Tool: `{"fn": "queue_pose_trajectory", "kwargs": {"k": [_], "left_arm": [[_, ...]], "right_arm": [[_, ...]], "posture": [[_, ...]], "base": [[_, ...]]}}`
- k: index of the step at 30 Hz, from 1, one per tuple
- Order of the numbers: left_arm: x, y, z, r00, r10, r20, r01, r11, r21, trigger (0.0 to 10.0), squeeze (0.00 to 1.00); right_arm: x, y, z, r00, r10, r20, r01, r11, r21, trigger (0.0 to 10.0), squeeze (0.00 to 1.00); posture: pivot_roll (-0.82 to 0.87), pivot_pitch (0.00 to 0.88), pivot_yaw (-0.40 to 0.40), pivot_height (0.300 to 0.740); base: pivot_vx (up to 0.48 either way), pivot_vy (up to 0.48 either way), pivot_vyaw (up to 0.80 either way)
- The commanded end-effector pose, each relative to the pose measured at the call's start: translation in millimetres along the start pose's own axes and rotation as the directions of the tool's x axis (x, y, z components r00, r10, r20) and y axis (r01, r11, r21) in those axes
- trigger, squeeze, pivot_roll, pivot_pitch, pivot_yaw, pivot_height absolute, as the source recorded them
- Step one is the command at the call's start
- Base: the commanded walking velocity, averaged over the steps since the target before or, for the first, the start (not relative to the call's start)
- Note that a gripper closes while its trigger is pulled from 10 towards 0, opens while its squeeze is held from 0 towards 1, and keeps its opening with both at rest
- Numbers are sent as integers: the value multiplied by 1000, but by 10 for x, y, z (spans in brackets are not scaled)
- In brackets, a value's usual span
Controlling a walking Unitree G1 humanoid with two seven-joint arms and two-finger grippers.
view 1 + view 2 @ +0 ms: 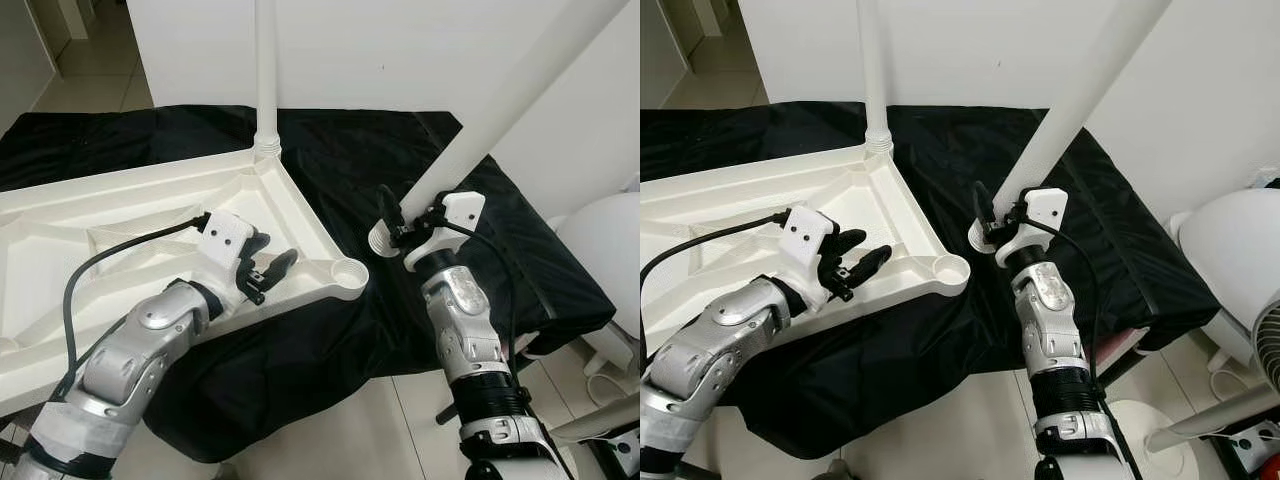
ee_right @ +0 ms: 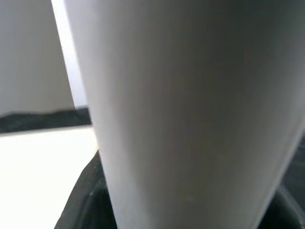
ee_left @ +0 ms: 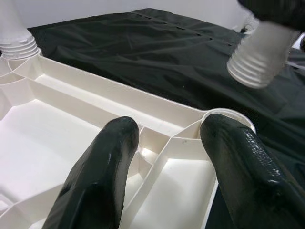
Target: Building children table
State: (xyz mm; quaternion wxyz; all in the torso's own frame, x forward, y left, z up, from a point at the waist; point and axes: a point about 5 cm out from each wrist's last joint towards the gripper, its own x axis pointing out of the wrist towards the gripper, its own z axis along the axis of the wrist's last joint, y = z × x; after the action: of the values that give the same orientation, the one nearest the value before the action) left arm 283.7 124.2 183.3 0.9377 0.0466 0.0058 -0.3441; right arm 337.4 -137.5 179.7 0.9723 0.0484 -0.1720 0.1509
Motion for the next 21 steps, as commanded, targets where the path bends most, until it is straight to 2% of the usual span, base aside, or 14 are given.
{"fn": "queue_pose_trajectory", "kwargs": {"k": [1,3,8,14,16,17,20,21], "left_arm": [[-29,-155,-8,965,-261,-18,261,965,5,10000,0],[-28,-177,-14,962,-273,-25,274,962,15,10000,0],[0,-184,-62,961,-269,-59,272,961,44,10000,0],[-3,-174,-116,959,-269,-94,274,960,55,10000,0],[-28,-171,-147,952,-284,-111,291,955,54,10000,0],[-89,-178,-204,936,-320,-150,332,941,66,10000,0],[-119,-173,-233,928,-330,-173,346,935,75,10000,0],[-140,-161,-270,920,-333,-206,357,930,91,10000,0]], "right_arm": [[3,-3,-38,1000,0,-24,0,1000,-21,10000,0],[22,22,-68,999,18,-41,-20,999,-51,10000,0],[68,96,-25,998,59,-23,-60,997,-41,10000,0],[65,96,-17,998,58,-20,-59,997,-44,10000,0],[50,83,-20,998,53,-22,-54,997,-47,10000,0],[25,60,-27,999,46,-23,-47,998,-51,10000,0],[15,50,-29,999,43,-24,-44,997,-57,10000,0],[11,43,-31,999,40,-26,-42,997,-60,10000,0]], "posture": [[210,56,-24,740],[204,61,-20,740],[201,63,-20,740],[193,66,-20,740],[193,66,-20,740],[186,68,-20,740],[182,70,-19,740],[182,70,-19,740]], "base": [[0,0,0],[0,0,0],[0,0,0],[0,0,0],[0,0,0],[0,0,0],[0,0,0],[0,0,0]]}}
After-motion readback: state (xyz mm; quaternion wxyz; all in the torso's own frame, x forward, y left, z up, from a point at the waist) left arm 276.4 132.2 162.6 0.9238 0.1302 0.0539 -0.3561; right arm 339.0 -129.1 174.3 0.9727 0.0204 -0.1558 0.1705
